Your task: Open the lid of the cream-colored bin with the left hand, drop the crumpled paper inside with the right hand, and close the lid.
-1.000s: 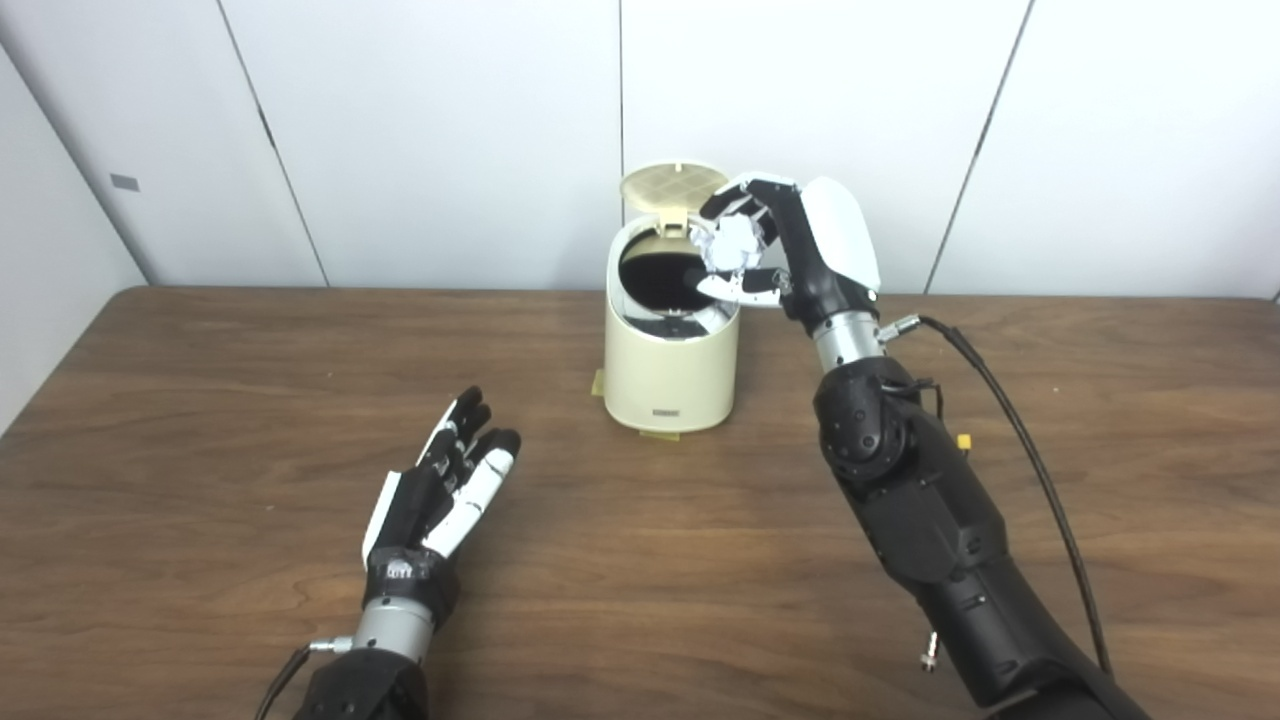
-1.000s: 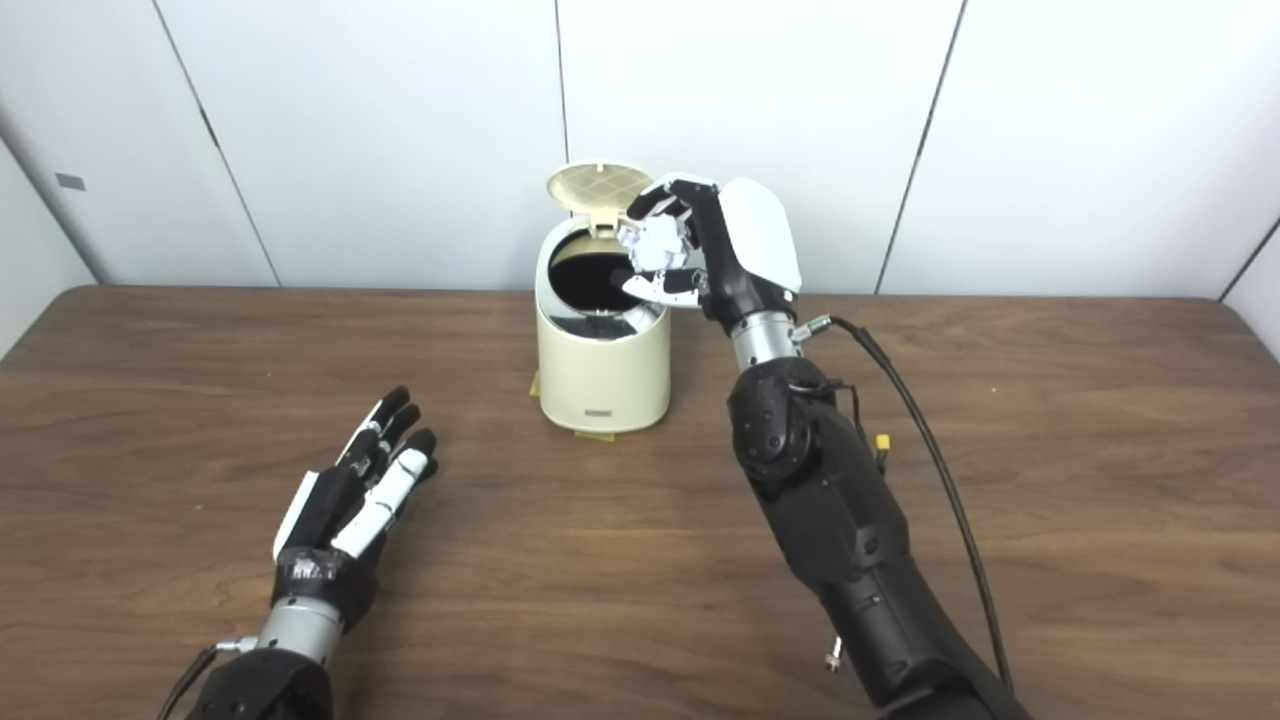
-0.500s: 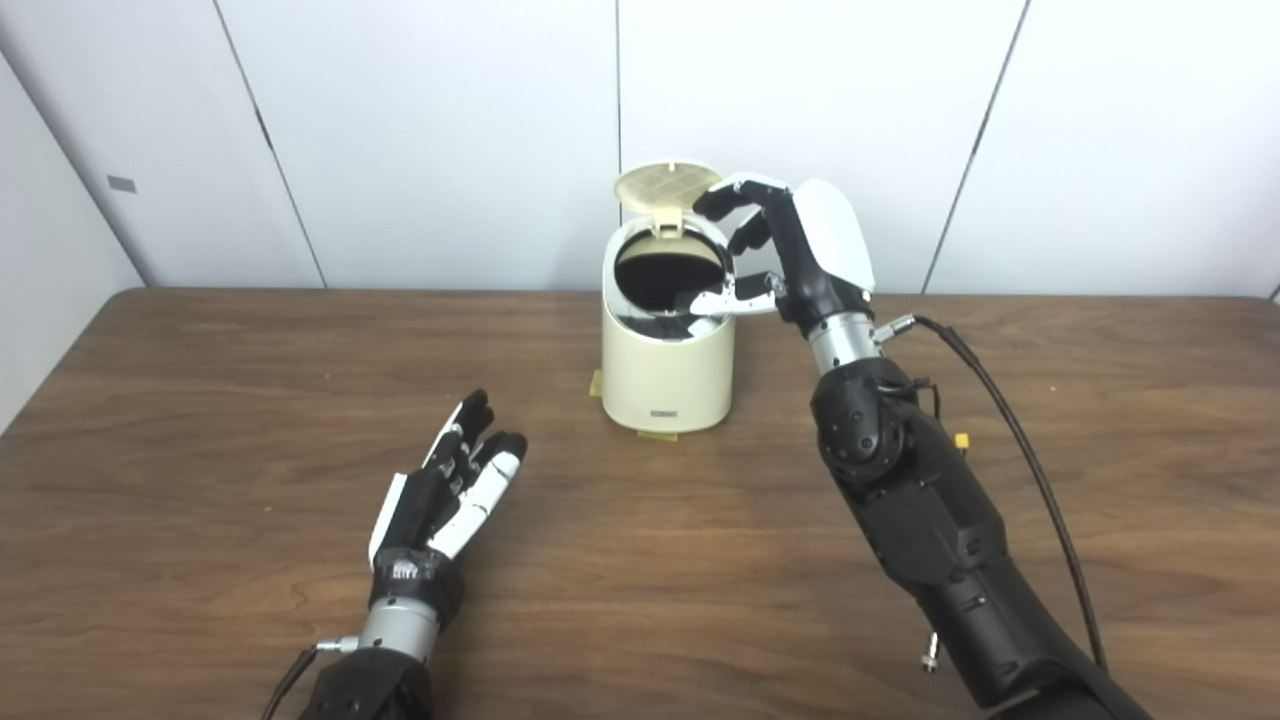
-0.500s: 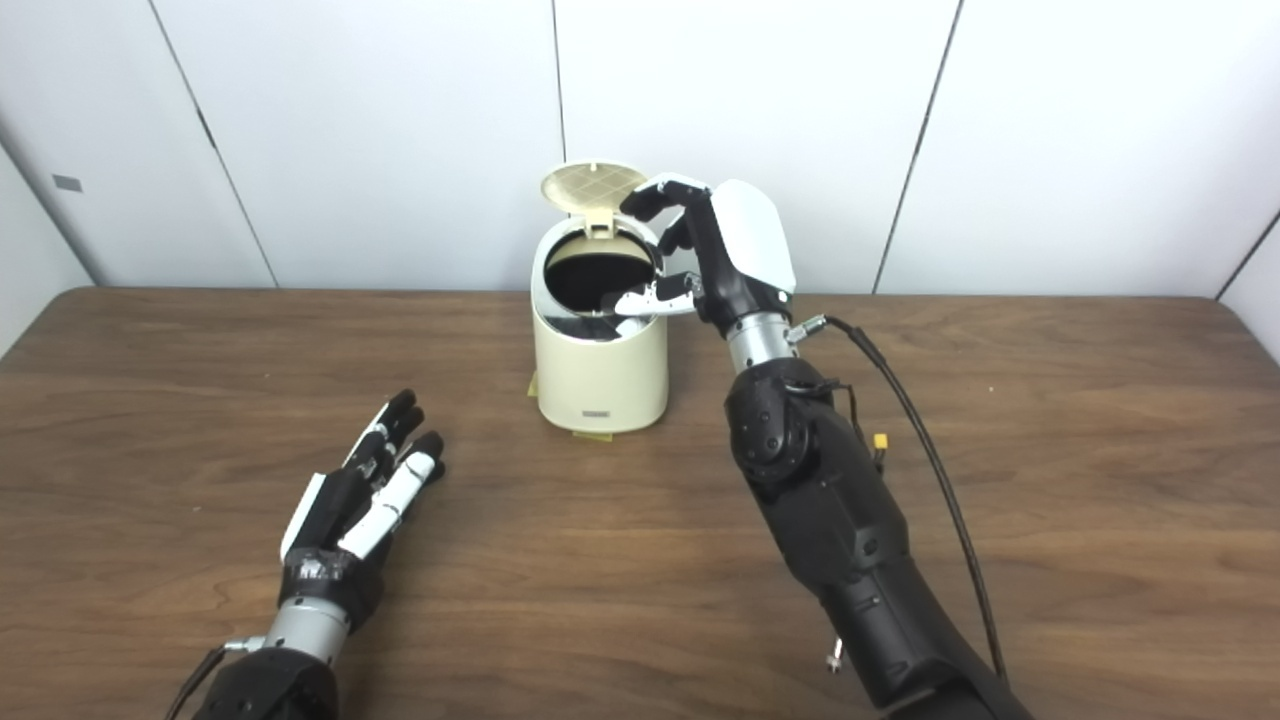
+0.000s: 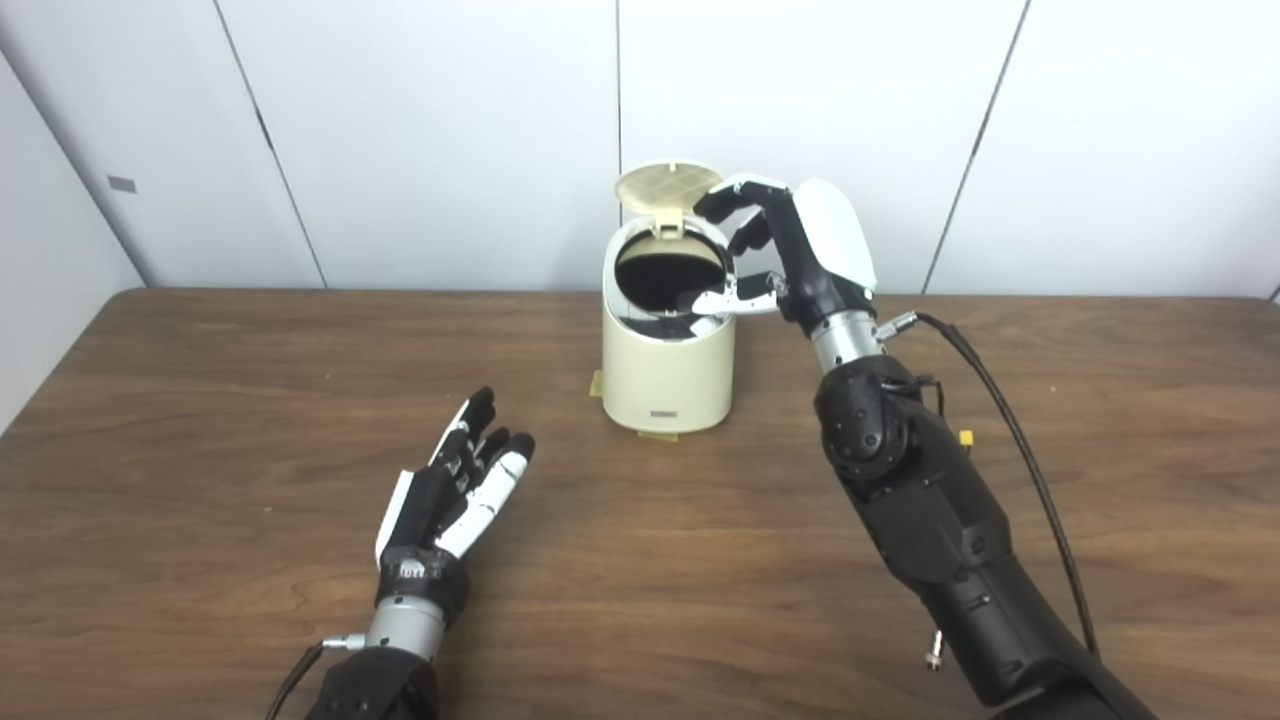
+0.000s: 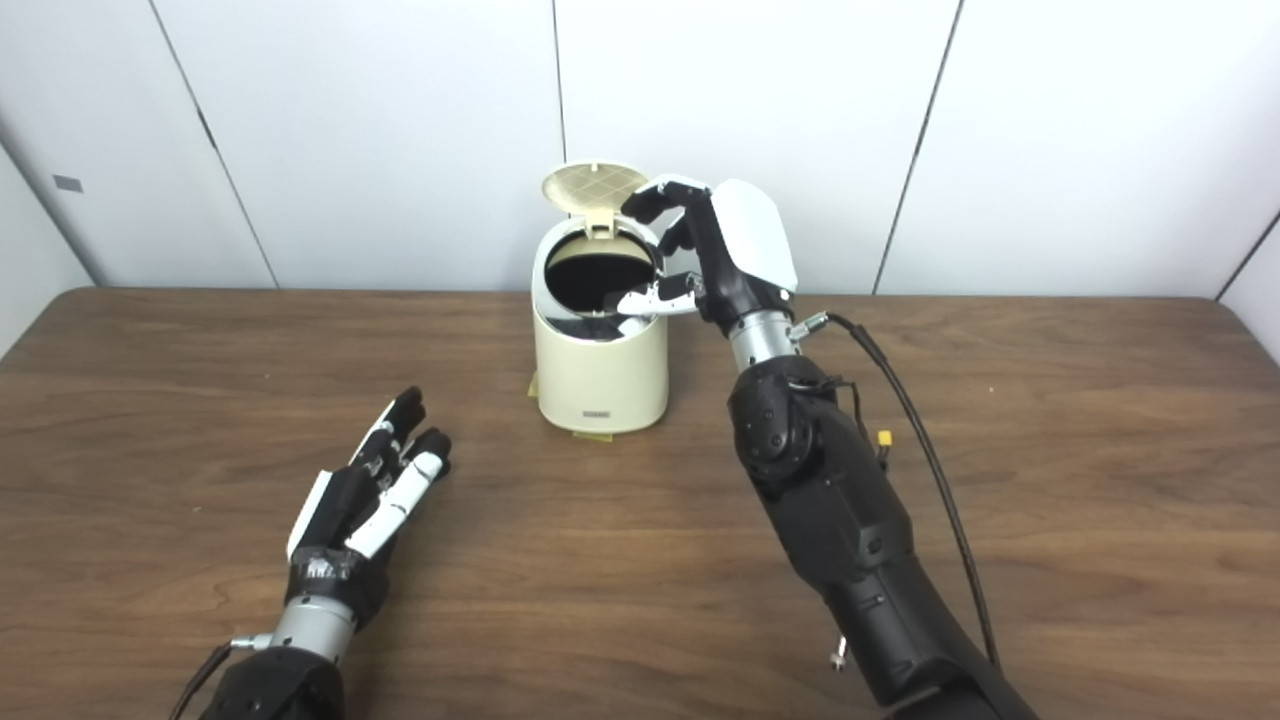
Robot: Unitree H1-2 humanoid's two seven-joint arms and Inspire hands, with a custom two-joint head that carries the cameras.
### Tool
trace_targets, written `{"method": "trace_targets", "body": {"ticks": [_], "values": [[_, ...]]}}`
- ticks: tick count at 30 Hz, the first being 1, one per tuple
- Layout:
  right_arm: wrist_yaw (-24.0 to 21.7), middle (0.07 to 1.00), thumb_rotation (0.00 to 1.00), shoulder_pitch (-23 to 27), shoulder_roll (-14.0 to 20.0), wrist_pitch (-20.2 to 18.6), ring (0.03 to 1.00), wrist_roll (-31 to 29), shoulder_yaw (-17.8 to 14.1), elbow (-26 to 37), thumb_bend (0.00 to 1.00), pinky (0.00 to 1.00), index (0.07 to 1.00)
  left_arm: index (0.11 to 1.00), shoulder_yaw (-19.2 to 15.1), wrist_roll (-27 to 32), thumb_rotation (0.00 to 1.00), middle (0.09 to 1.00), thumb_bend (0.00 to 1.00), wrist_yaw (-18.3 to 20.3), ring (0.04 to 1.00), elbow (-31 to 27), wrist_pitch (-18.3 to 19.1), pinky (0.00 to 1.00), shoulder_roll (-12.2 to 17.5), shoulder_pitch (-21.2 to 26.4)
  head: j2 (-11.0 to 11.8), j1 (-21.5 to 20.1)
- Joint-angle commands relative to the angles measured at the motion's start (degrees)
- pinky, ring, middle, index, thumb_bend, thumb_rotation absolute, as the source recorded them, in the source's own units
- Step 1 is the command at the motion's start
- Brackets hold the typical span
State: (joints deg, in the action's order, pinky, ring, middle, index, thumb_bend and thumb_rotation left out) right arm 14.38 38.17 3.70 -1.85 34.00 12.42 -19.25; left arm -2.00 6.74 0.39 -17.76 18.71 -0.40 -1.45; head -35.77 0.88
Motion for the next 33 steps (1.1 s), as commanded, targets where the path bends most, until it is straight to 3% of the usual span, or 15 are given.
{"method": "trace_targets", "body": {"ticks": [1, 7, 15, 20, 25, 26, 30, 31, 32, 33], "values": [[1.41, 0.500, 0.00, 2.30, -0.31, 1.45, 0.424, -1.17, -1.44, 3.12, 0.51, 0.39, 0.492, 1.000, 0.00, 0.49, 0.39, 0.996, 0.59, 0.27, 0.959, -0.35, -2.75, 0.91, -0.36, 1.89, 0.03, -0.04], [1.65, 0.501, 0.00, 1.58, -0.84, -1.06, 0.400, -4.43, -5.98, 6.96, 0.50, 0.31, 0.513, 1.000, 0.26, -0.40, 0.42, 0.995, 0.59, 0.33, 0.961, 1.00, -3.45, 0.90, -0.06, 2.40, 0.47, -0.29], [-1.08, 0.490, 0.00, -1.77, 4.30, -3.75, 0.391, -7.67, -10.59, 9.11, 0.50, 0.34, 0.513, 1.000, -0.14, -0.34, 0.38, 0.976, 0.53, -0.03, 0.941, 5.82, -4.82, 0.89, -0.38, 4.68, 1.18, -0.37], [-2.97, 0.499, 0.00, -5.48, 6.62, -4.37, 0.414, -9.22, -11.82, 12.03, 0.50, 0.41, 0.498, 1.000, -1.01, 0.19, 0.40, 0.951, 0.56, -0.41, 0.924, 7.78, -4.57, 0.90, -0.17, 7.04, 1.30, -0.63], [-5.81, 0.500, 0.00, -10.48, 9.25, -5.05, 0.422, -10.22, -12.30, 14.45, 0.50, 0.35, 0.504, 0.996, -1.63, -0.97, 0.45, 0.926, 0.53, -1.31, 0.904, 8.52, -1.83, 0.88, 0.72, 11.54, 1.26, -0.75], [-6.93, 0.497, 0.00, -11.65, 9.26, -6.00, 0.418, -11.25, -12.61, 15.65, 0.50, 0.35, 0.512, 0.997, -1.78, -1.36, 0.45, 0.923, 0.52, -1.67, 0.901, 8.75, -0.75, 0.88, 0.96, 12.92, 1.36, -0.70], [-13.42, 0.489, 0.00, -15.83, 8.21, -14.13, 0.429, -18.38, -14.36, 22.44, 0.52, 0.48, 0.536, 0.984, -2.00, -1.87, 0.51, 0.940, 0.48, -2.09, 0.921, 10.12, 2.76, 0.88, 2.19, 18.68, 1.54, -0.69], [-14.89, 0.486, 0.00, -16.73, 7.63, -15.74, 0.500, -21.26, -15.12, 23.77, 0.52, 0.49, 0.525, 0.985, -1.96, -1.89, 0.54, 0.944, 0.47, -1.97, 0.926, 10.62, 3.32, 0.88, 2.57, 20.10, 1.59, -0.73], [-15.84, 0.596, 0.09, -17.28, 7.25, -16.81, 0.569, -23.16, -15.64, 24.63, 0.52, 0.52, 0.509, 0.982, -1.92, -1.91, 0.55, 0.947, 0.46, -1.91, 0.929, 10.94, 3.71, 0.88, 2.80, 20.97, 1.59, -0.73], [-16.96, 0.633, 0.11, -18.21, 5.62, -18.95, 0.593, -27.63, -17.36, 25.70, 0.51, 0.53, 0.503, 0.981, -1.74, -1.92, 0.55, 0.947, 0.45, -1.58, 0.930, 11.66, 4.33, 0.88, 3.20, 22.76, 1.69, -0.75]]}}
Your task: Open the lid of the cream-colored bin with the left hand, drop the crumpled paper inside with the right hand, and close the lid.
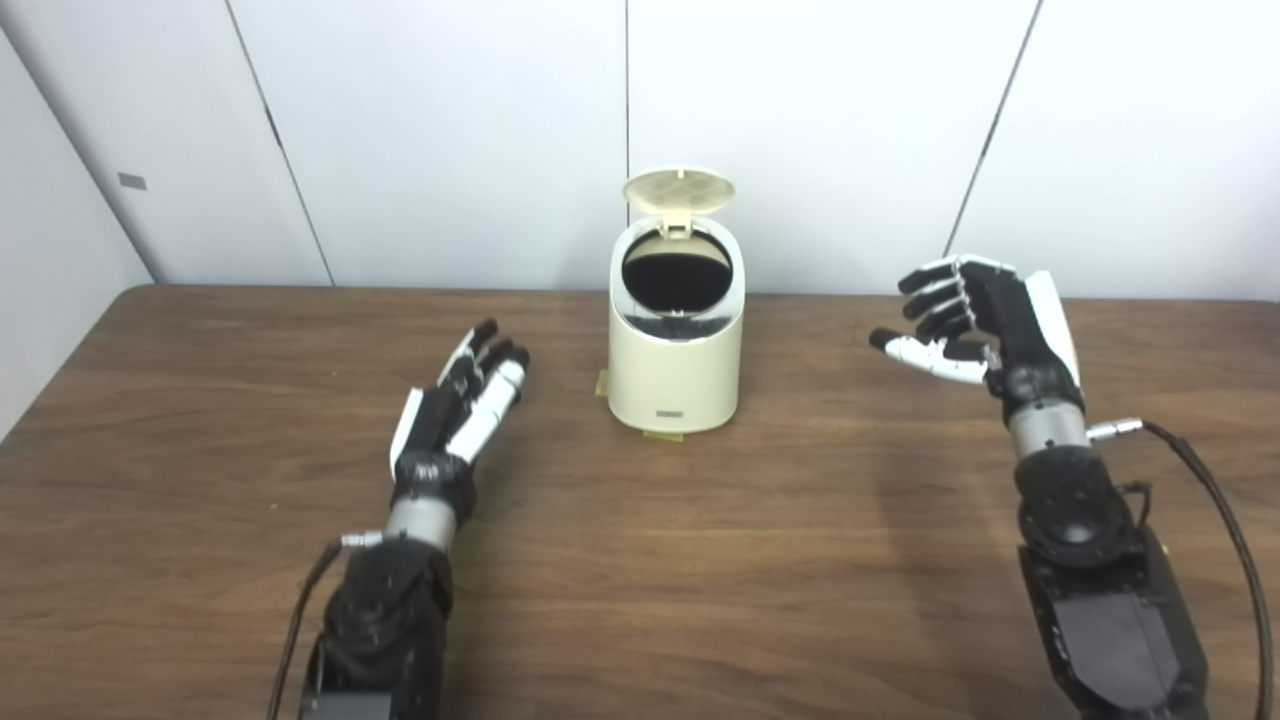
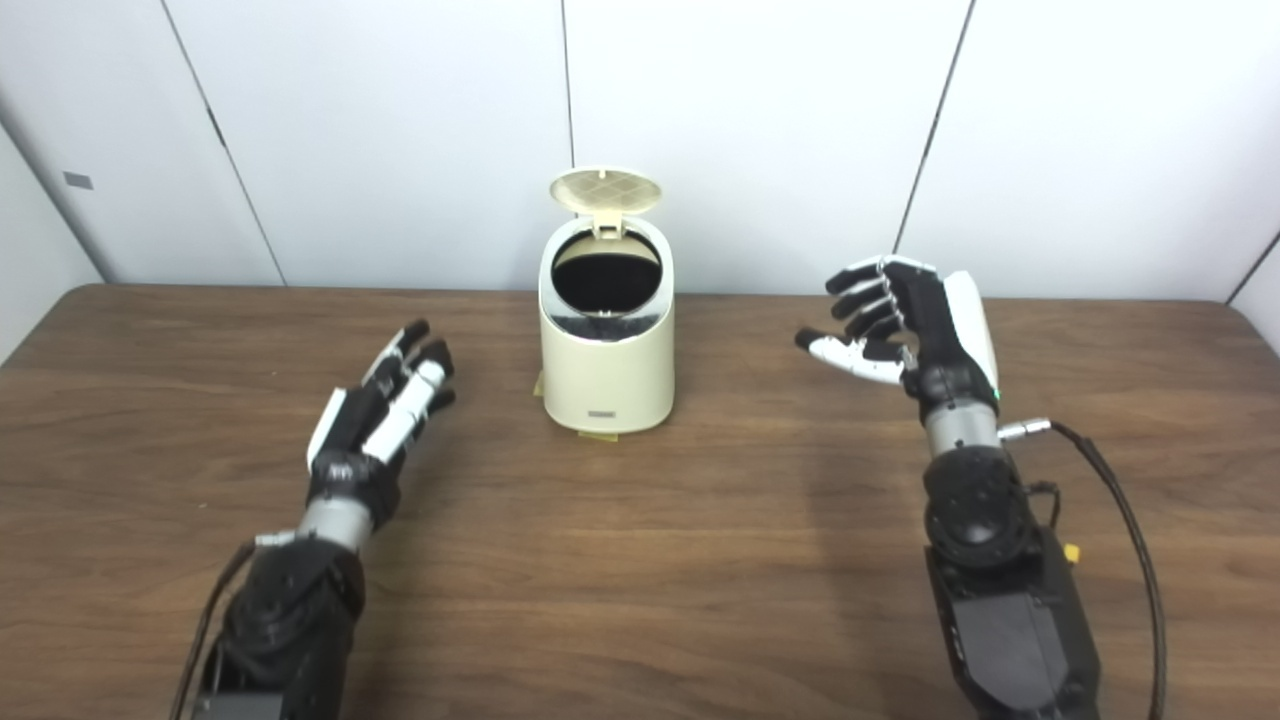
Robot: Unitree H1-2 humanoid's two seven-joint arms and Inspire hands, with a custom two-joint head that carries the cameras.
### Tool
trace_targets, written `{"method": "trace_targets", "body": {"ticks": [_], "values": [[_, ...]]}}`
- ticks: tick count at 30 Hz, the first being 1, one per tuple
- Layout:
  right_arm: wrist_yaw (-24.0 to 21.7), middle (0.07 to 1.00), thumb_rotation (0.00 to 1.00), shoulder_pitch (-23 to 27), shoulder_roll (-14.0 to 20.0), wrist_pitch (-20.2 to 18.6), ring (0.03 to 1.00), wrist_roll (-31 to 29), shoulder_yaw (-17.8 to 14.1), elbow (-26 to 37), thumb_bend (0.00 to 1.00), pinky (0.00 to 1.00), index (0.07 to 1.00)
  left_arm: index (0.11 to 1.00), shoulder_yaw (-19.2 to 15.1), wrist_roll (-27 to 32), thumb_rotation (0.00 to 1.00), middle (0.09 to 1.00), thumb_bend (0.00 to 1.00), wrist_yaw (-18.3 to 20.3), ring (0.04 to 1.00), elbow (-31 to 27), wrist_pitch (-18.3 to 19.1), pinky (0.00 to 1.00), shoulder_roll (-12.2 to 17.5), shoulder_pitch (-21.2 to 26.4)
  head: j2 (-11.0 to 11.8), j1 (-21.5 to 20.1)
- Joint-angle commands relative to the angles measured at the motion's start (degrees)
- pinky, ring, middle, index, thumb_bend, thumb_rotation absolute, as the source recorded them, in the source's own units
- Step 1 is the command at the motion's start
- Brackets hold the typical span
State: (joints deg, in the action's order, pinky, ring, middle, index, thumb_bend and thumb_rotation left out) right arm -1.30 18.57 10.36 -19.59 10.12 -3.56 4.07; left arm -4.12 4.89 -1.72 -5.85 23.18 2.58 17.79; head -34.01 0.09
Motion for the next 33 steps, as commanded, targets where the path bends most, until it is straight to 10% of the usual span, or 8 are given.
{"method": "trace_targets", "body": {"ticks": [1, 4, 14, 33], "values": [[-1.98, 0.709, 0.21, 0.61, -2.50, -3.26, 0.673, -7.26, -2.69, 3.31, 0.57, 0.60, 0.646, 0.989, 0.46, 0.06, 0.55, 0.951, 0.44, 0.86, 0.932, 0.43, 0.43, 0.89, 0.59, 5.04, 0.10, -0.01], [-3.58, 0.877, 0.57, -2.22, -3.49, -3.58, 0.849, -9.79, -1.97, 5.01, 0.61, 0.71, 0.851, 1.000, 0.79, 0.26, 0.63, 0.973, 0.45, 1.94, 0.958, 2.96, 1.43, 0.94, 1.72, 9.20, 0.31, -0.42], [-2.23, 1.000, 0.97, -7.08, -9.79, 3.84, 0.996, -17.02, -3.67, 2.27, 0.61, 0.97, 0.987, 0.956, 2.20, 0.76, 0.75, 0.978, 0.52, 6.94, 0.991, 11.46, 1.06, 0.98, 4.77, 20.59, 1.46, -1.27], [-0.82, 1.000, 1.00, -12.12, -11.62, 9.79, 1.000, -19.08, -3.12, -0.41, 0.62, 1.00, 1.000, 0.860, 8.96, -6.63, 0.90, 0.931, 0.47, 9.84, 0.958, 17.26, -5.09, 0.96, 7.63, 29.17, 2.77, 0.15]]}}
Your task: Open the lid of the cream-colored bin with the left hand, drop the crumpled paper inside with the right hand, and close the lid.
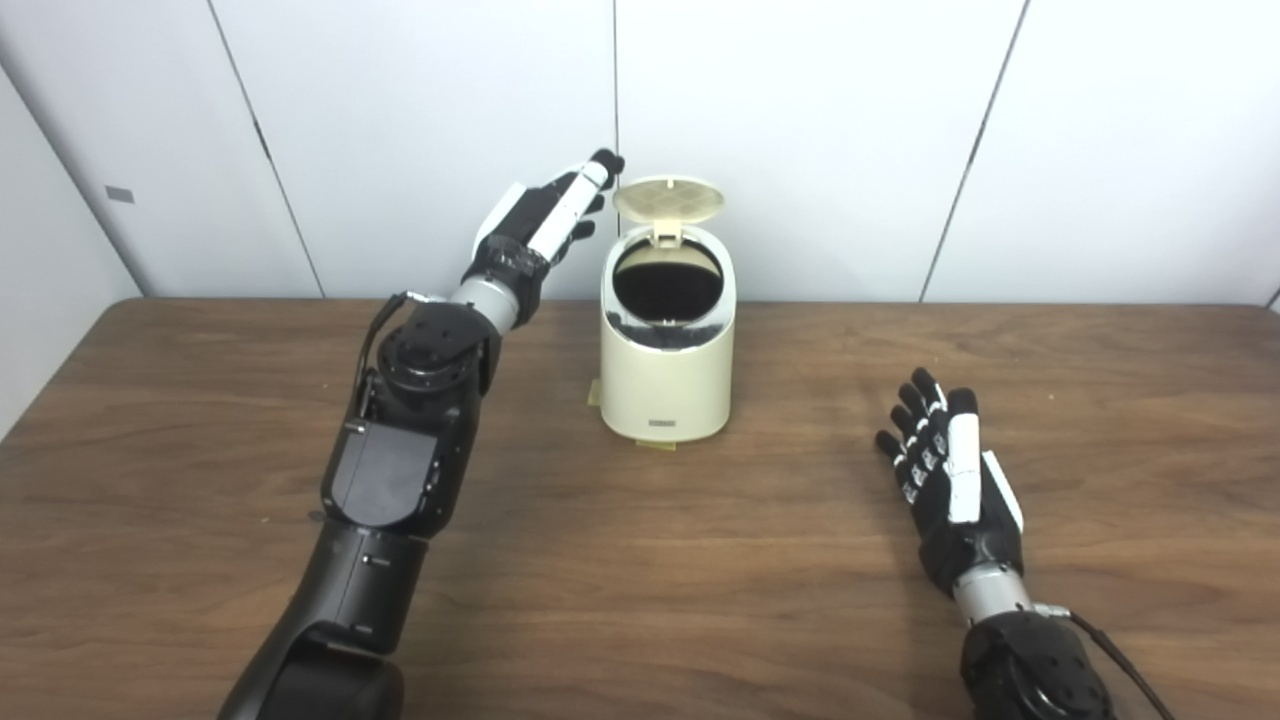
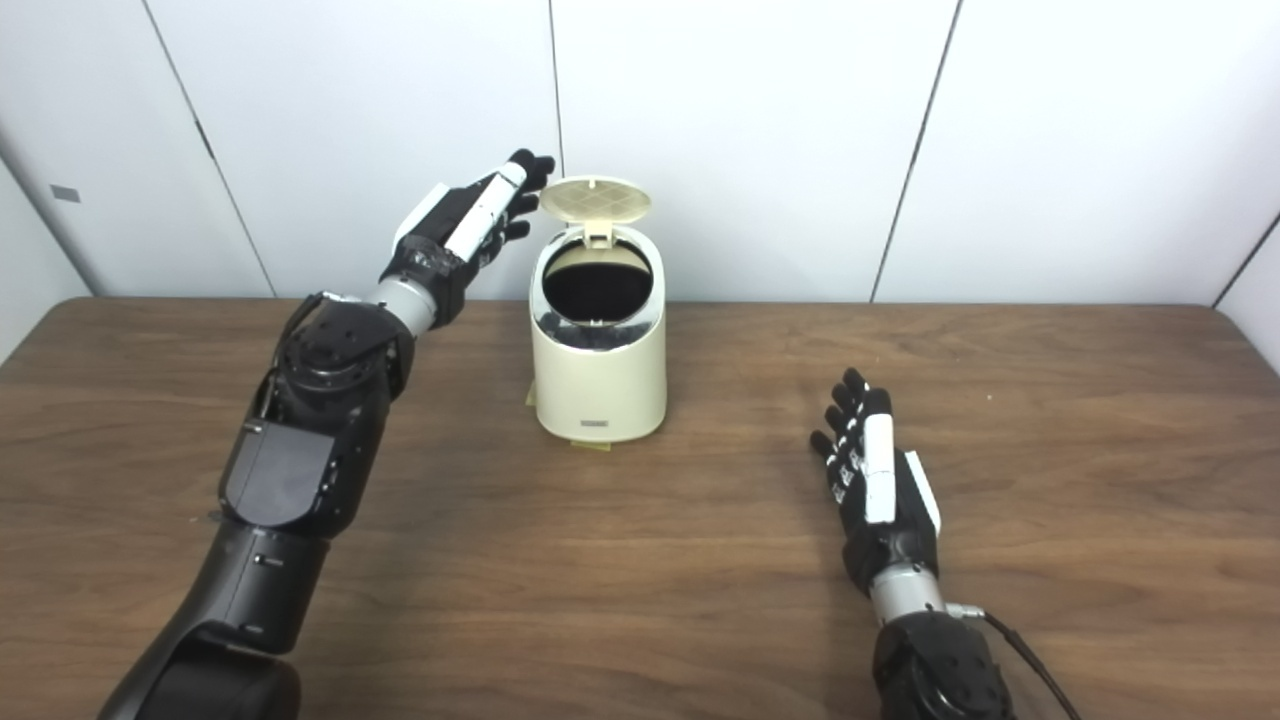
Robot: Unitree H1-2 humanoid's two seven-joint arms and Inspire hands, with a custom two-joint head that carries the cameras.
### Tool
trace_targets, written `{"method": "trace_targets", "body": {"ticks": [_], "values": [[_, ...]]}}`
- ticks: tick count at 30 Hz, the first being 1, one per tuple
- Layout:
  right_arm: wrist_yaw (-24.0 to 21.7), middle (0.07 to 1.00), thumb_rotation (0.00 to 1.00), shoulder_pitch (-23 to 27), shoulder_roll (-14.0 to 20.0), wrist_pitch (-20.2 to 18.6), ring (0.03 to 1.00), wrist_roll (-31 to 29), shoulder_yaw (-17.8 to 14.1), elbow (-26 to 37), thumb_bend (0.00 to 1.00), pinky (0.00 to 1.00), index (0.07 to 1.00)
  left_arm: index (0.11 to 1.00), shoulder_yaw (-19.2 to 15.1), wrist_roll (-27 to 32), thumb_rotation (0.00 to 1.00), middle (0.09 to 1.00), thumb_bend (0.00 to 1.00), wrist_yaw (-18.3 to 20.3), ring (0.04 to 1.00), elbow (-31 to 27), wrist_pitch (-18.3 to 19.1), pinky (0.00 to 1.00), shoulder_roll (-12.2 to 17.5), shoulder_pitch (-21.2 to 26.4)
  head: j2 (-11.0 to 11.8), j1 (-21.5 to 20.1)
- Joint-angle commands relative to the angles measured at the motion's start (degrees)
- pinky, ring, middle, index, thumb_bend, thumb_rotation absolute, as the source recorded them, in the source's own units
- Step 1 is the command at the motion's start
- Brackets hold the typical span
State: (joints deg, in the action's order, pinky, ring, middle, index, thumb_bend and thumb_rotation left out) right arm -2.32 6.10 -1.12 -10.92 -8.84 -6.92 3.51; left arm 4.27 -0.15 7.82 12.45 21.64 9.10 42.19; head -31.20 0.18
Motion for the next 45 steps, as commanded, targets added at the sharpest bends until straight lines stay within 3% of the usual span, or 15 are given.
{"method": "trace_targets", "body": {"ticks": [1, 4, 8, 10, 13, 20, 25, 29, 31, 36, 45], "values": [[0.30, 1.000, 1.00, 0.29, -0.17, 1.32, 1.000, -0.11, 0.29, -0.06, 0.61, 1.00, 1.000, 0.836, 1.21, -2.55, 0.92, 0.927, 0.47, 0.29, 0.960, -1.06, -4.10, 0.96, 1.43, 4.97, -0.04, 0.06], [0.64, 1.000, 1.00, 0.36, -0.23, 1.71, 1.000, 0.36, 0.62, -0.98, 0.60, 1.00, 1.000, 0.762, 4.72, -7.99, 0.98, 0.908, 0.45, -0.40, 0.958, -1.85, -6.88, 0.98, 2.87, 5.31, -0.16, -0.13], [0.49, 1.000, 1.00, 0.55, 1.20, 2.77, 1.000, 3.28, 2.48, -2.21, 0.59, 1.00, 1.000, 0.673, 9.01, -16.56, 1.00, 0.875, 0.45, -1.92, 0.948, -3.72, -7.18, 0.98, 4.38, 5.19, -0.23, -0.40], [0.73, 1.000, 1.00, 0.66, 2.31, 3.70, 1.000, 6.12, 3.93, -3.22, 0.60, 0.99, 1.000, 0.608, 10.51, -20.53, 0.92, 0.867, 0.47, -2.84, 0.912, -4.88, -8.06, 0.85, 5.01, 4.63, -0.29, -0.50], [1.04, 1.000, 1.00, 0.82, 3.60, 4.51, 0.995, 9.02, 5.66, -4.37, 0.62, 0.99, 1.000, 0.581, 12.97, -26.90, 0.93, 0.885, 0.51, -3.50, 0.917, -5.92, -9.20, 0.80, 6.42, 4.33, -0.47, -0.77], [3.14, 0.982, 1.00, 1.25, 5.39, 4.85, 0.988, 15.26, 7.78, -5.43, 0.63, 0.93, 1.000, 0.583, 16.76, -36.82, 0.99, 0.887, 0.54, -2.72, 0.927, -7.17, -12.83, 0.85, 8.89, 3.89, -0.75, -1.10], [3.73, 0.979, 1.00, 1.14, 5.73, 4.54, 0.979, 16.48, 7.71, -4.49, 0.58, 0.88, 1.000, 0.588, 18.75, -43.47, 1.00, 0.855, 0.56, -3.16, 0.882, -7.17, -14.75, 0.82, 9.83, 3.56, -1.14, -1.23], [3.40, 0.976, 1.00, 1.11, 5.27, 3.12, 0.978, 14.28, 6.72, -3.38, 0.57, 0.87, 1.000, 0.594, 19.61, -48.01, 1.00, 0.851, 0.54, -2.36, 0.885, -8.60, -15.35, 0.83, 10.32, 2.37, -1.55, -0.93], [2.78, 0.991, 1.00, 1.09, 4.74, 1.71, 0.984, 11.75, 5.83, -2.39, 0.60, 0.94, 1.000, 0.610, 20.06, -50.00, 1.00, 0.859, 0.52, -1.45, 0.910, -9.36, -15.32, 0.86, 10.63, 1.85, -1.87, -0.99], [1.63, 0.990, 1.00, 1.41, 5.04, -0.07, 0.982, 9.09, 5.21, 0.60, 0.62, 0.91, 1.000, 0.626, 21.48, -53.99, 1.00, 0.861, 0.51, -1.40, 0.919, -8.56, -17.51, 0.90, 11.39, 0.40, -2.17, -1.20], [1.64, 0.992, 1.00, 1.40, 7.04, -3.89, 0.999, 11.40, 6.19, 3.89, 0.58, 0.92, 1.000, 0.614, 21.49, -56.25, 0.94, 0.859, 0.51, -1.47, 0.907, -7.11, -19.09, 0.88, 10.61, -2.95, -3.30, -1.24]]}}
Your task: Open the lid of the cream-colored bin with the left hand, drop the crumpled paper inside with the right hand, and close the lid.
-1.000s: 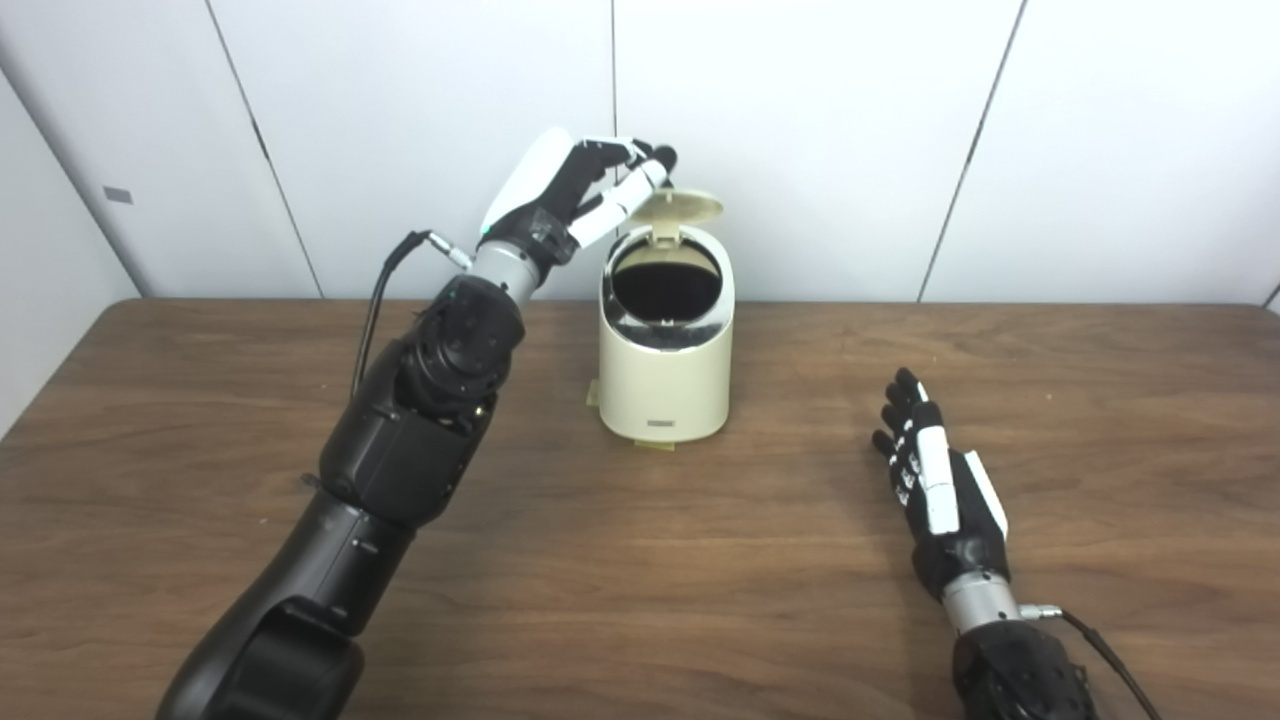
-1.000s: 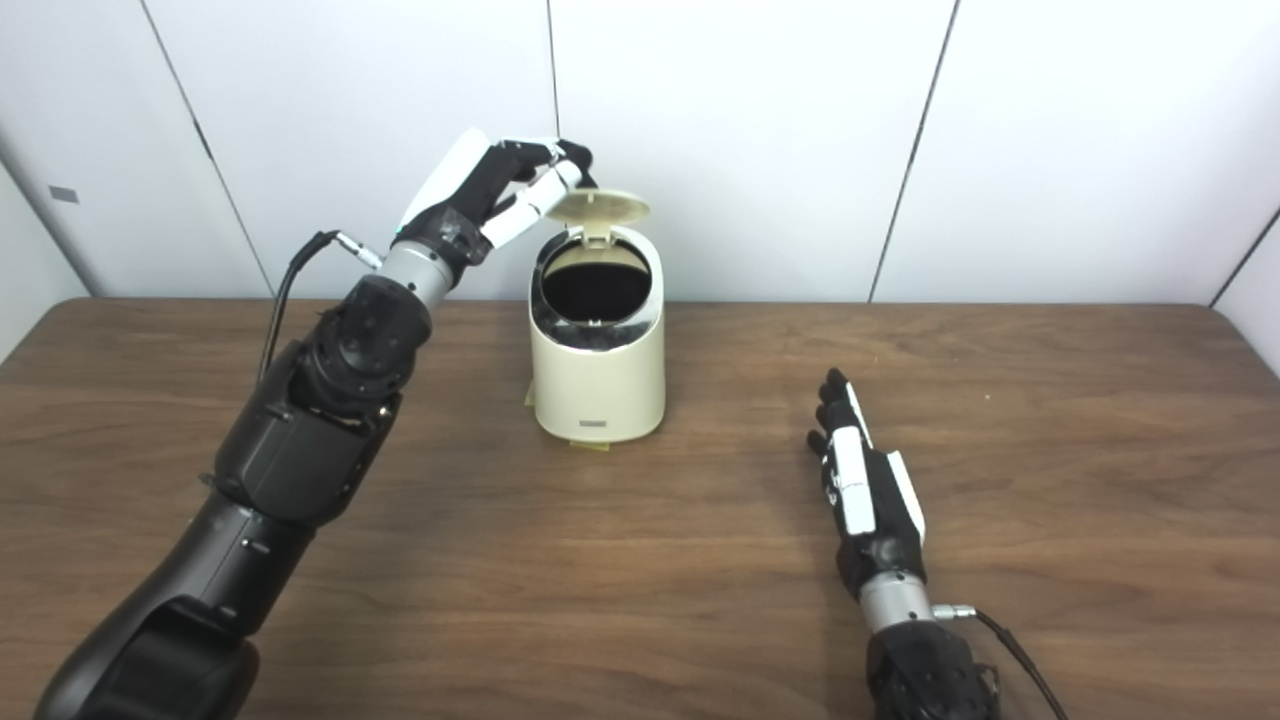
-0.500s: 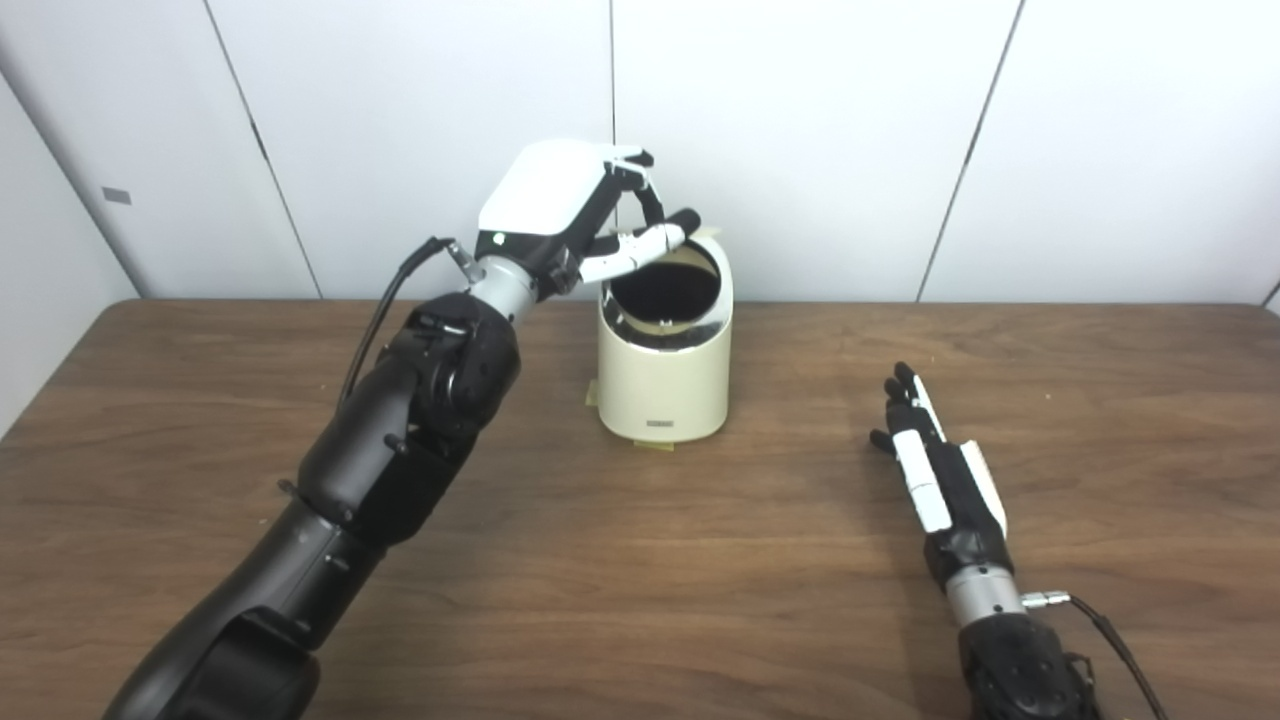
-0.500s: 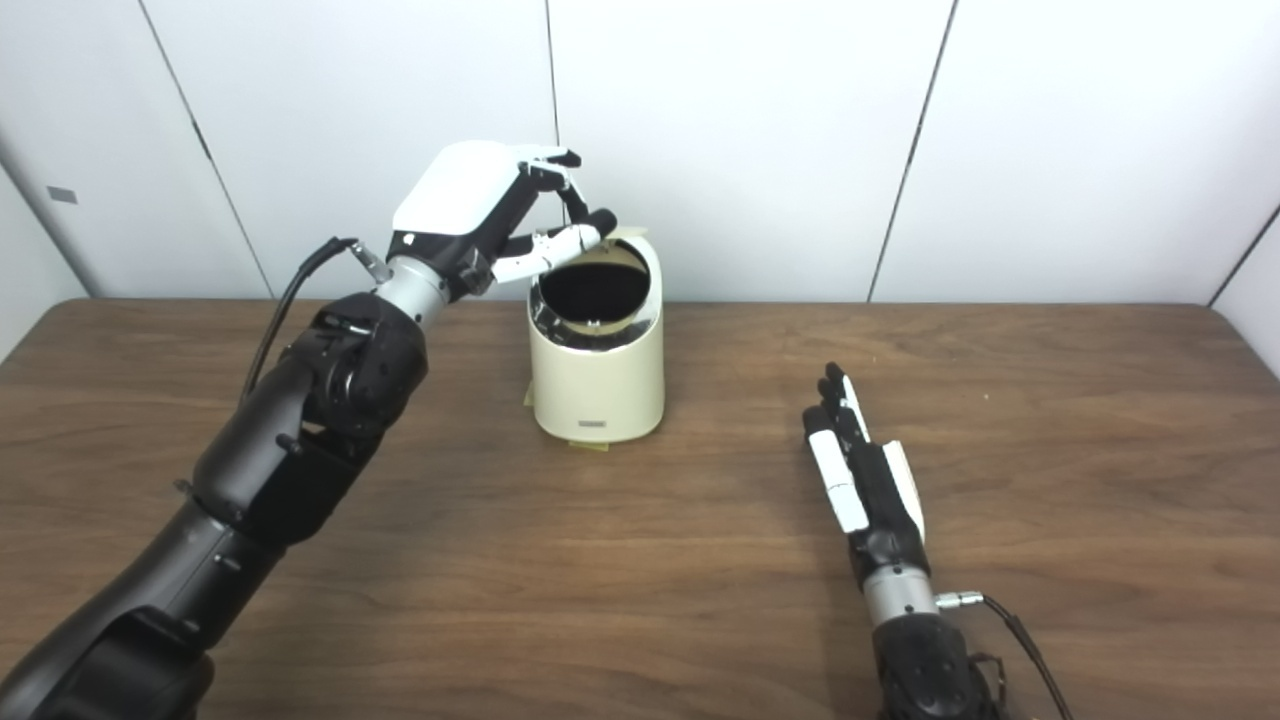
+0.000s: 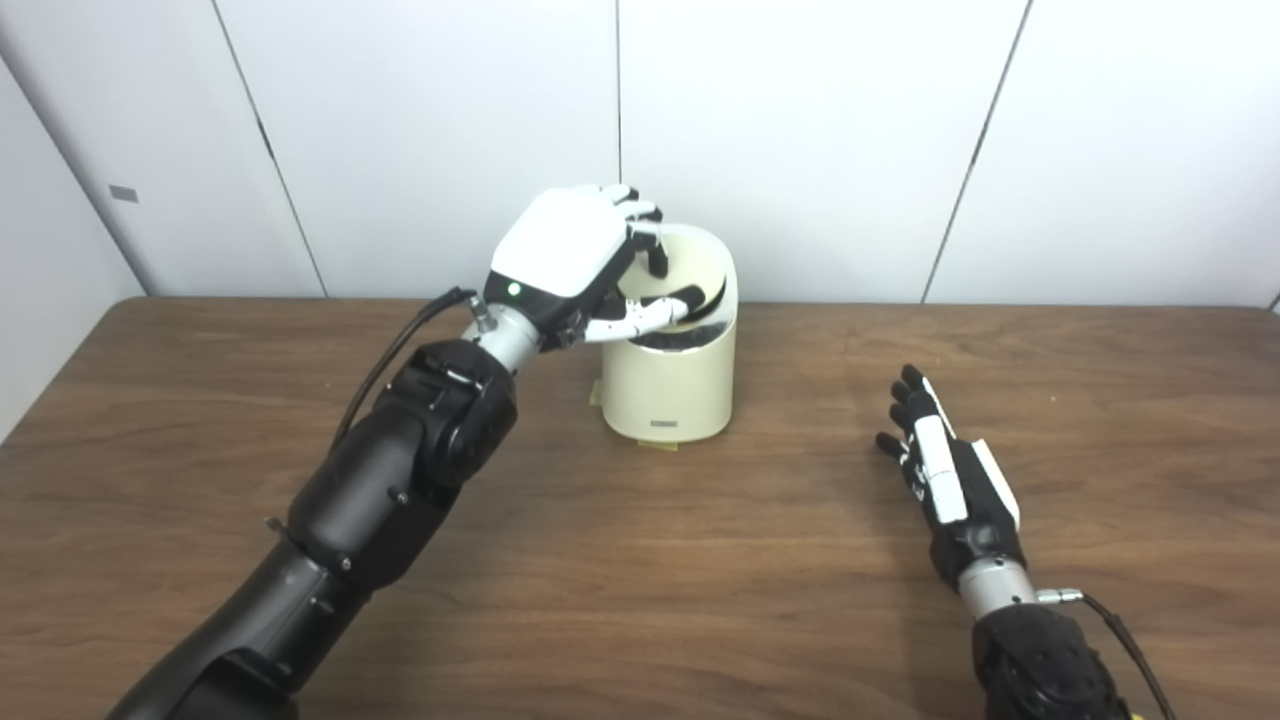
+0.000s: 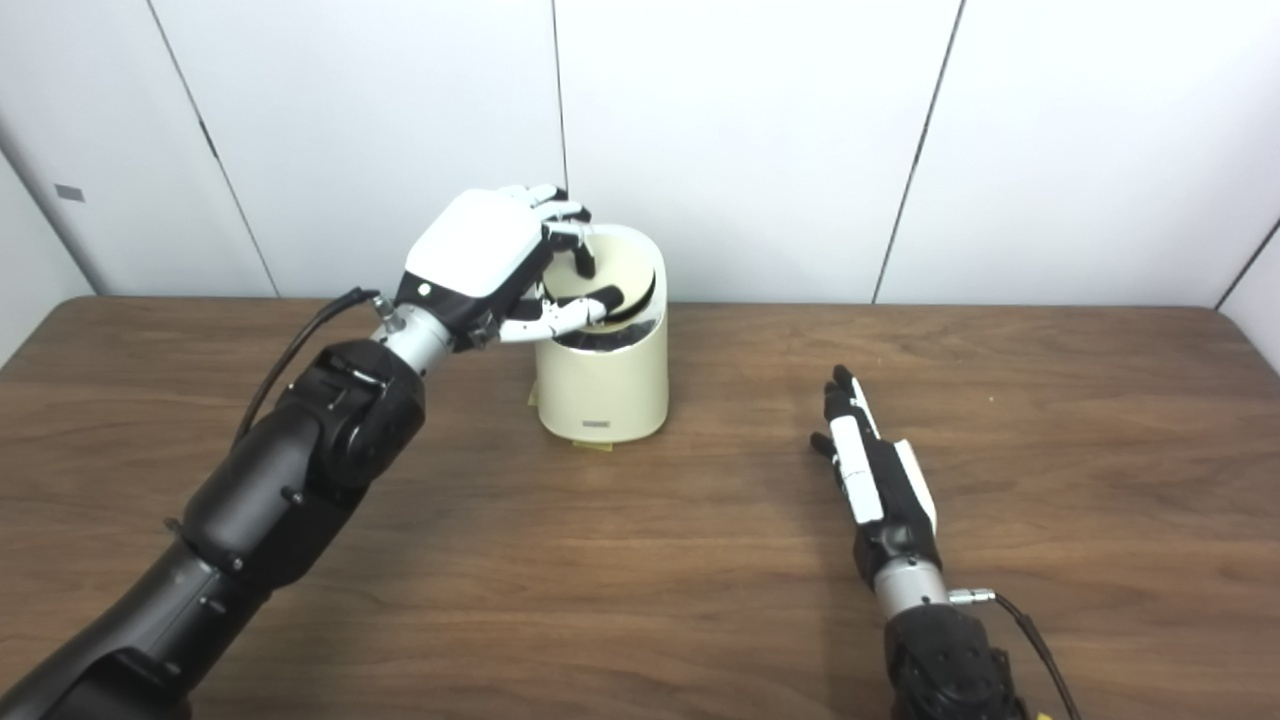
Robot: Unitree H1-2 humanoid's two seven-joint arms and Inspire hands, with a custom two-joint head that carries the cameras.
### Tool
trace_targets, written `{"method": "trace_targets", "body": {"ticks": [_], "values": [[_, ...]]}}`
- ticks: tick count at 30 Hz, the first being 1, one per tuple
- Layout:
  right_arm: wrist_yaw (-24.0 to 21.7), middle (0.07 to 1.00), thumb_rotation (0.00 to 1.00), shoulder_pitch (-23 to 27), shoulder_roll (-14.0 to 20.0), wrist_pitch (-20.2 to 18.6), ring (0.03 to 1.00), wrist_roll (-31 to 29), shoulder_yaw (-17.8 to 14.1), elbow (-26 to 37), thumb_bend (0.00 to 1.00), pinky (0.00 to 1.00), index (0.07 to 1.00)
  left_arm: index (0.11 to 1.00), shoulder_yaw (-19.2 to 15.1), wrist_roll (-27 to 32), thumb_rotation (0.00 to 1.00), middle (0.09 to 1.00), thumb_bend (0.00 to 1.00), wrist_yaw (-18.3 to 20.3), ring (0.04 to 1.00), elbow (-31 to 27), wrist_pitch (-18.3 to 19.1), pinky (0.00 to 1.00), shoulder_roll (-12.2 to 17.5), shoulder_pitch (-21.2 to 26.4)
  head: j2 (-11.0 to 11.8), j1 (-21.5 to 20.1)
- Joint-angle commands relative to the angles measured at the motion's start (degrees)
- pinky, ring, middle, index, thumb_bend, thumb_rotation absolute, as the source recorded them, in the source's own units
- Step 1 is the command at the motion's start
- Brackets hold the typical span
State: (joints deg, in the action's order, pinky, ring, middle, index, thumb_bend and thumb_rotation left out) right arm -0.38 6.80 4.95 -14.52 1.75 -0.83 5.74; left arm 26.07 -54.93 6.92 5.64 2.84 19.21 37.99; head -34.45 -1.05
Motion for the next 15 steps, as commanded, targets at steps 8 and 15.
{"method": "trace_targets", "body": {"ticks": [8, 15], "values": [[0.13, 0.977, 1.00, 0.39, 1.54, -0.76, 0.985, 2.37, 0.01, 1.58, 0.60, 0.88, 1.000, 0.650, 0.44, -2.55, 0.95, 0.880, 0.49, 0.16, 0.931, 0.82, -0.30, 0.90, -0.17, -1.01, -0.24, -0.36], [0.47, 0.968, 1.00, 0.85, 1.88, -0.40, 0.952, 3.87, 0.17, 1.29, 0.61, 0.81, 1.000, 0.699, 2.10, -4.85, 0.99, 0.950, 0.50, -3.76, 0.981, 3.61, -1.82, 0.92, -0.82, -2.64, -0.25, -0.34]]}}
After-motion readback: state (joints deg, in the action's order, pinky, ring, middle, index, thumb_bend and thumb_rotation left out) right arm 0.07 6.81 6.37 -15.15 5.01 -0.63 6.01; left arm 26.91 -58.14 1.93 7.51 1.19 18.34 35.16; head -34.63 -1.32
